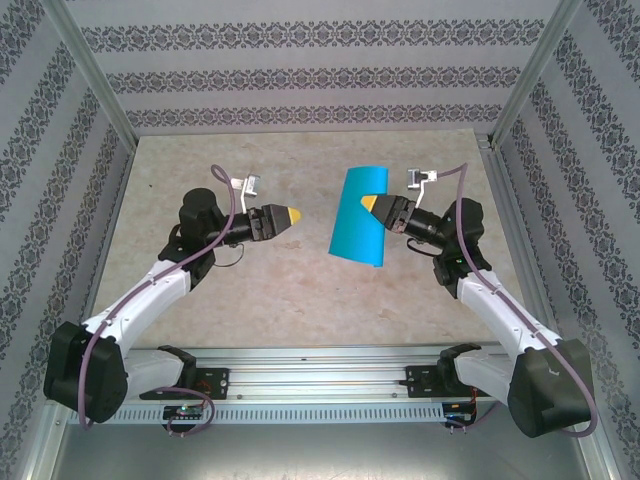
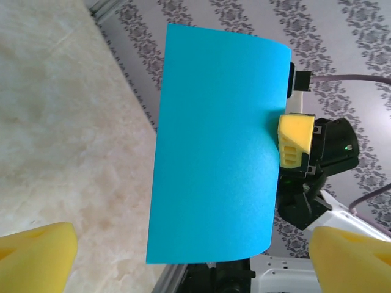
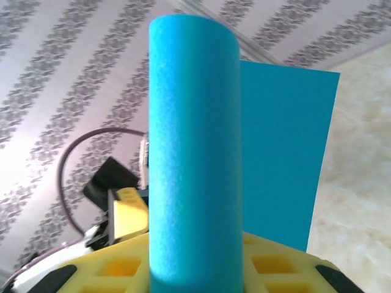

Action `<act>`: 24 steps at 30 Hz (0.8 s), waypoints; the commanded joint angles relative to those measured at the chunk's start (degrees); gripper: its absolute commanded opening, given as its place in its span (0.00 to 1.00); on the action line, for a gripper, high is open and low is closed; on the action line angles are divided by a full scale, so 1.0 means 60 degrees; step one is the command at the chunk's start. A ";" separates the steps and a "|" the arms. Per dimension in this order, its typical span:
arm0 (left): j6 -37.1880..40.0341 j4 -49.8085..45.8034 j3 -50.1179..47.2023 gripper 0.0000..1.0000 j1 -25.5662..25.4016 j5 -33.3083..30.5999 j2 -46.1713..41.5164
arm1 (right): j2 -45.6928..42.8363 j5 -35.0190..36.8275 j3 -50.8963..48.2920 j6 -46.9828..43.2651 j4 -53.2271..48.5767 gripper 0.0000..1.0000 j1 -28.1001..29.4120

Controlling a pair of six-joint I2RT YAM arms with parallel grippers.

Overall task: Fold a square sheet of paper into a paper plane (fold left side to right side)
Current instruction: Pick up the square sheet of paper from the center of the table, then place a square sheet of paper at the center of the table.

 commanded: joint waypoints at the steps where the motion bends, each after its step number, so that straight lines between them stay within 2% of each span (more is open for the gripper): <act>1: -0.0125 0.1039 0.0609 0.98 -0.0249 0.0723 0.0132 | 0.0117 -0.0619 0.0188 0.1638 0.2710 0.28 0.0194; 5: -0.0030 0.1200 0.0998 0.98 -0.0537 0.0863 0.0335 | 0.0331 -0.0716 0.0574 0.2223 0.3584 0.28 0.0553; 16: 0.0043 0.1357 0.1605 0.96 -0.1151 0.0956 0.0945 | 0.0457 -0.0644 0.1169 0.2108 0.3309 0.27 0.1217; 20: -0.0556 0.2127 0.1874 0.83 -0.1465 0.1394 0.1231 | 0.0474 -0.0656 0.1122 0.2033 0.3324 0.28 0.1263; 22: -0.0495 0.2117 0.1979 0.71 -0.1556 0.1420 0.1203 | 0.0479 -0.0630 0.1042 0.1986 0.3273 0.28 0.1194; 24: -0.0171 0.1619 0.2065 0.53 -0.1559 0.1342 0.1120 | 0.0458 -0.0600 0.0931 0.1986 0.3240 0.28 0.1040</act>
